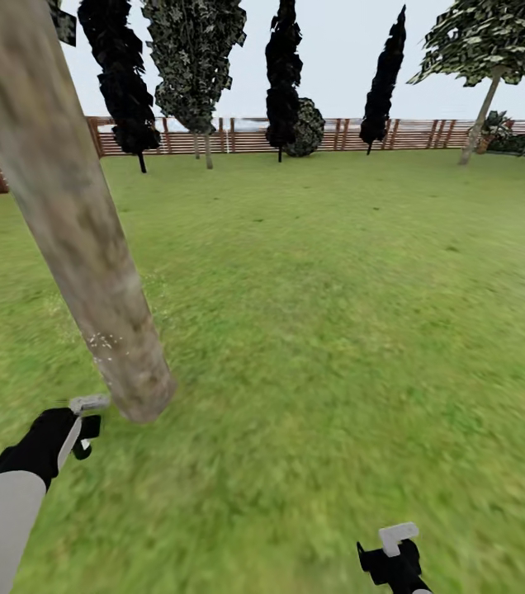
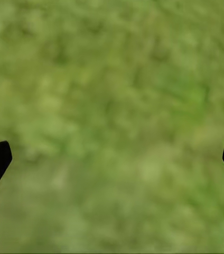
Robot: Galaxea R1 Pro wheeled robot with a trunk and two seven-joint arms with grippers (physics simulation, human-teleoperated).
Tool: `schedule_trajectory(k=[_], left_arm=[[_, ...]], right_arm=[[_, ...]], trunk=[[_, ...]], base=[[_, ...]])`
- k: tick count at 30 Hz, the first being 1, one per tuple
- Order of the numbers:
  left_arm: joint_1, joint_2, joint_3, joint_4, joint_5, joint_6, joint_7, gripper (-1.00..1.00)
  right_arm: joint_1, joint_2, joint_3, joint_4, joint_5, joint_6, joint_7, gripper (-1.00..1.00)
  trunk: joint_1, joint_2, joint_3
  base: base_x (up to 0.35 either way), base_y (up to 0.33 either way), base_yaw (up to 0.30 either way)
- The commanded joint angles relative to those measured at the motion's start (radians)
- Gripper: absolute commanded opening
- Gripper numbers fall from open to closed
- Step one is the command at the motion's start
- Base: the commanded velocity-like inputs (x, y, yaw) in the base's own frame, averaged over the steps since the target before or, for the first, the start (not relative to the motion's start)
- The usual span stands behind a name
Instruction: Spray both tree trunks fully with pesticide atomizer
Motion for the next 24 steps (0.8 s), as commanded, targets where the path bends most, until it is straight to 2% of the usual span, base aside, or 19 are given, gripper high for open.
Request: schedule_trajectory(k=[1, 3, 5, 14, 24], left_arm=[[0.003, -0.003, 0.0, 0.015, 0.01, -0.023, 0.0, -1.0], [0.005, -0.01, -0.002, 0.021, 0.069, -0.042, -0.004, -1.0], [0.006, -0.027, -0.005, 0.017, 0.084, -0.047, -0.004, -1.0], [0.006, -0.034, -0.004, 0.016, 0.089, -0.049, -0.001, -1.0], [0.006, -0.033, -0.003, 0.016, 0.087, -0.049, 0.0, -1.0]], right_arm=[[0.0, 0.0, 0.0, 0.0, 0.0, 0.0, 0.0, 1.0], [-0.001, 0.0, 0.0, 0.0, 0.001, 0.0, 0.0, 1.0], [0.0, 0.0, 0.0, 0.0, 0.001, 0.0, 0.0, 1.0], [0.0, -0.002, 0.0, 0.0, 0.001, 0.0, 0.0, 1.0], [0.0, 0.0, 0.0, 0.0, 0.001, 0.0, 0.0, 1.0]], trunk=[[0.0, 0.0, 0.0], [0.0, 0.0, 0.0], [0.0, 0.0, 0.0], [0.0, 0.0, 0.0], [0.0, 0.0, 0.0]], base=[[0.338, 0.0, 0.276], [0.215, 0.0, 0.277], [0.047, -0.007, 0.204], [0.038, -0.242, 0.011], [0.201, -0.22, 0.0]])
